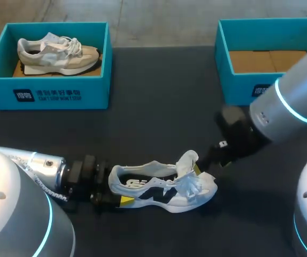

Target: Take the shoe out of the shoebox, open the shoe tongue, remove and reinsert the insole, then place the shoe into the shoebox

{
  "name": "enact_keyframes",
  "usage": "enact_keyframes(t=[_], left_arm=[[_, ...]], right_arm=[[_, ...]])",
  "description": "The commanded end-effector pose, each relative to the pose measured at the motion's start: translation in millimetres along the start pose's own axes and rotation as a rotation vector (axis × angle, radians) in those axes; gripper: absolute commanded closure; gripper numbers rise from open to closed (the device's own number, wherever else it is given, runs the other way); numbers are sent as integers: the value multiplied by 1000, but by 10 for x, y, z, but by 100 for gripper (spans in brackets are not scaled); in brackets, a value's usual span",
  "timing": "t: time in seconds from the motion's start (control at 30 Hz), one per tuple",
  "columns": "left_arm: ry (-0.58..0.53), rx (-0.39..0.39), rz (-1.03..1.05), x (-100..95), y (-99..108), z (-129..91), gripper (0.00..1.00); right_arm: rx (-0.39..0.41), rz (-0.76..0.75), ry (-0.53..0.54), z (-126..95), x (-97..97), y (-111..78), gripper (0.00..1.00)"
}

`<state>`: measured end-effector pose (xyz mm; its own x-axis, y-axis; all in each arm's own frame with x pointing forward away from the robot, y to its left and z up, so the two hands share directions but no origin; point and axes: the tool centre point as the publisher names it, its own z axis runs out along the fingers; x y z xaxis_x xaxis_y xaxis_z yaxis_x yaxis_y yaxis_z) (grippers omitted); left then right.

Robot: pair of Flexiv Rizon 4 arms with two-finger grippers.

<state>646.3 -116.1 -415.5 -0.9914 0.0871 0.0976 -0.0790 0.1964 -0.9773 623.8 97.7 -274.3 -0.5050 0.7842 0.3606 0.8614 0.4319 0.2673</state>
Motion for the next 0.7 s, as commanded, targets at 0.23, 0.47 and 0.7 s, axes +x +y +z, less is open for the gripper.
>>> enact_keyframes(t=[0.23, 0.47, 0.7], left_arm=[[-1, 0, 0, 11, 6, -14, 100], [-1, 0, 0, 11, 6, -14, 100], [-1, 0, 0, 11, 6, -14, 100]], right_arm=[[184, -174, -356, -447, 276, 218, 0], [244, -322, -468, -547, 398, 324, 0], [319, -582, -448, -477, 466, 431, 58]])
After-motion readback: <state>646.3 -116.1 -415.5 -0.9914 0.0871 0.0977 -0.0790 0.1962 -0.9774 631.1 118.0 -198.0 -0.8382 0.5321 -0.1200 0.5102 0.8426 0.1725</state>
